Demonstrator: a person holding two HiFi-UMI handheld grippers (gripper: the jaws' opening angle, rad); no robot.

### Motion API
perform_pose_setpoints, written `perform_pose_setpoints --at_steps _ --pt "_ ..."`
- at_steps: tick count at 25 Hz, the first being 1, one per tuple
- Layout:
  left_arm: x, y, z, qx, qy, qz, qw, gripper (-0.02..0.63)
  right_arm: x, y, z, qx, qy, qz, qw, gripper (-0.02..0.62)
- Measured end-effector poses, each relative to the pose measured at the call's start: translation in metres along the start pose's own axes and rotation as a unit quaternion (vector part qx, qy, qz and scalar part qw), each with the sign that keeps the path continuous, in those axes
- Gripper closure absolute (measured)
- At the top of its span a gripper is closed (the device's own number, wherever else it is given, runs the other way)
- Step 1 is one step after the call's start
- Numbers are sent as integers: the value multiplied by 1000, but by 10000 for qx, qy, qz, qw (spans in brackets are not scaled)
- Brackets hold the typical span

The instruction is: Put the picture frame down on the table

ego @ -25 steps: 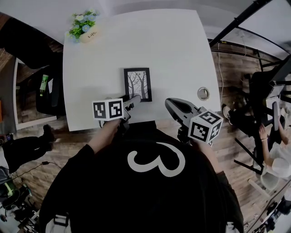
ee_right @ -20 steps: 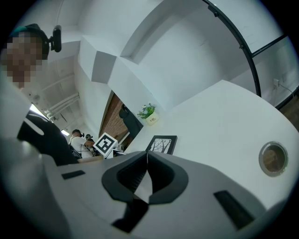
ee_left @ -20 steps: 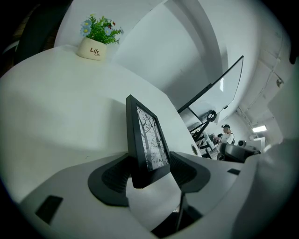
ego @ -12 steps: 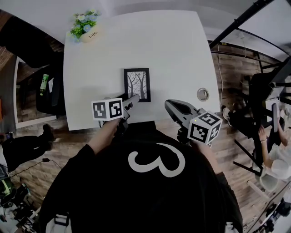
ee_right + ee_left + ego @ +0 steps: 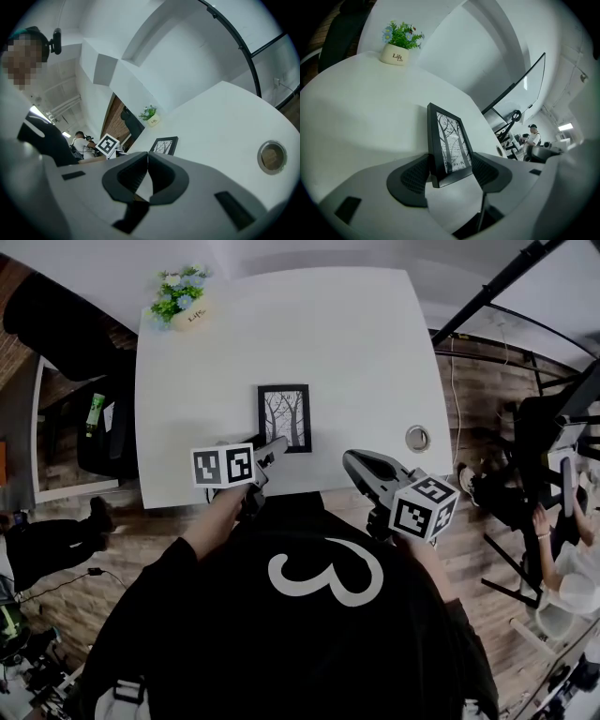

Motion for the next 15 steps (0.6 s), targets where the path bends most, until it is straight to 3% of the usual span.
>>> perform_pose_setpoints --at_steps 8,15 --pt "-3 1 -8 173 49 -33 9998 333 -13 1 -3 41 -40 -185 9998 572" --pt "20 -5 -29 455 454 46 9979 333 -27 5 -8 22 -97 -376 9992 572"
Point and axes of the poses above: the fingertips, and each gripper's own axes: z forward along the fingers, x to its right, y out of its underside, the point moved 2 cm from there along -z, backward along the fingers, and after that the axes turned 3 degrees about -x, right-handed, at the moved point
